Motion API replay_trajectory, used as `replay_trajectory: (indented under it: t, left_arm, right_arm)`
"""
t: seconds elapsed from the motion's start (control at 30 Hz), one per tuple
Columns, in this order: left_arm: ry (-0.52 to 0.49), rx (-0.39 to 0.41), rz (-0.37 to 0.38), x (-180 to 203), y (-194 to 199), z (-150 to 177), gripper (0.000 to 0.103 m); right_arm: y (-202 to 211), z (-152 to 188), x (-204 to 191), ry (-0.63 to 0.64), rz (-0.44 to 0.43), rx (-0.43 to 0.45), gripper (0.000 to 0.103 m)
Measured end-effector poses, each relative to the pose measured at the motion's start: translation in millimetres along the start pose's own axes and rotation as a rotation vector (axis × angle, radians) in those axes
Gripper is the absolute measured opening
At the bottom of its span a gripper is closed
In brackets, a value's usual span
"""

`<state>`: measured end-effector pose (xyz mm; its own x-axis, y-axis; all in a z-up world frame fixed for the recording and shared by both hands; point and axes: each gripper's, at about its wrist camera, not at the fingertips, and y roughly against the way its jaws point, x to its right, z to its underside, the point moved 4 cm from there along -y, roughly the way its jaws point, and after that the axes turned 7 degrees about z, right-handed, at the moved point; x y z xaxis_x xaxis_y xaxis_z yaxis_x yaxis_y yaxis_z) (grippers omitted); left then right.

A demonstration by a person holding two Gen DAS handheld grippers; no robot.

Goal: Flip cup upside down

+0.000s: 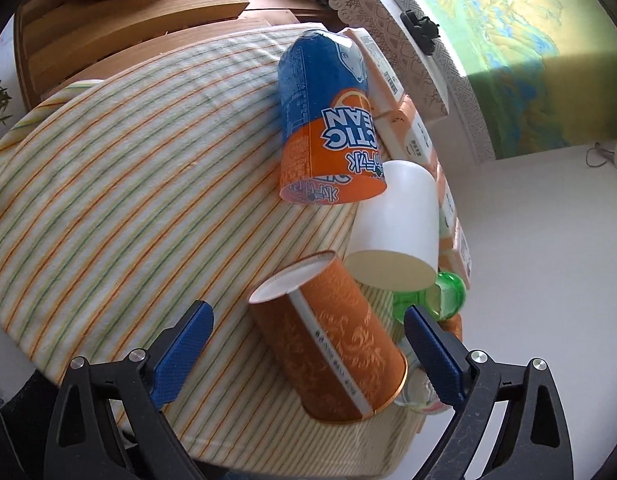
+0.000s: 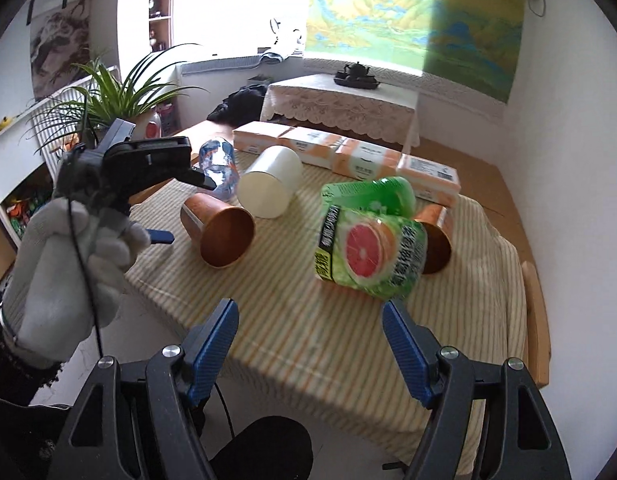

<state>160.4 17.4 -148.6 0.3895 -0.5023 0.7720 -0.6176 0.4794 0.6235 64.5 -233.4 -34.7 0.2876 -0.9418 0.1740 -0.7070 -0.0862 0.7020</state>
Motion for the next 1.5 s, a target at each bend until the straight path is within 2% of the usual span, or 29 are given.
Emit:
replay_trajectory:
  t: [0.07,0.13,0.27,0.3,0.47,0.6,0.77,0.83,1.03,1.17,1.3,1.37,1.5]
  left_arm:
    - [0.000,0.007,-0.006,1.9,-6.7,-2.0,0.095]
    - [-0.002,0.017,-0.010,5.6,-8.2,-5.3,0.086]
    - [-0.032,0.012,-0.022,11.0,-12.5,-8.0,0.080]
    - [-0.036,0.009,-0.022,11.0,-11.3,-10.8,0.072]
    - [-0.070,0.014,-0.022,18.4,-16.4,-11.1,0.072]
    - [-0.139,0.042,-0.026,29.1,-8.2,-4.9,0.070]
    - [-0.325,0.087,-0.019,60.9,-3.5,9.0,0.068]
    - [-0.450,0.107,-0.034,79.3,-6.3,19.1,0.067]
    - [-0.721,0.179,-0.066,119.5,-6.9,40.0,0.066]
    - [-0.897,0.229,-0.075,131.2,0.6,59.4,0.066]
    - [-1.099,0.249,-0.131,144.1,-8.1,79.3,0.066]
    - [-1.163,0.240,-0.143,146.7,-11.6,85.6,0.066]
    - [-1.215,0.221,-0.142,146.7,-17.5,94.3,0.066]
  right_arm:
    - [-0.1,3.2,4.1,-0.014,0.002,-0.003,0.071]
    - [-1.3,5.1,6.3,-0.018,0.006,-0.005,0.071]
    - [-4.5,9.6,9.7,-0.026,0.008,-0.011,0.071]
    - [-5.2,9.6,9.8,-0.028,0.004,-0.012,0.071]
    - [-9.3,10.6,7.1,-0.032,-0.003,-0.015,0.071]
    - [-11.2,12.2,6.8,-0.045,-0.001,-0.014,0.071]
    - [-9.5,13.1,11.5,-0.093,-0.005,0.005,0.071]
    - [-9.7,14.1,13.5,-0.112,-0.005,0.009,0.071]
    - [-10.1,20.3,20.3,-0.173,-0.002,0.021,0.071]
    - [-10.8,24.8,24.4,-0.211,-0.004,0.023,0.071]
    - [-12.6,28.9,27.4,-0.248,-0.006,0.025,0.071]
    - [-12.5,30.1,28.1,-0.260,-0.004,0.030,0.071]
    - [-11.9,31.4,30.3,-0.283,0.031,0.050,0.071]
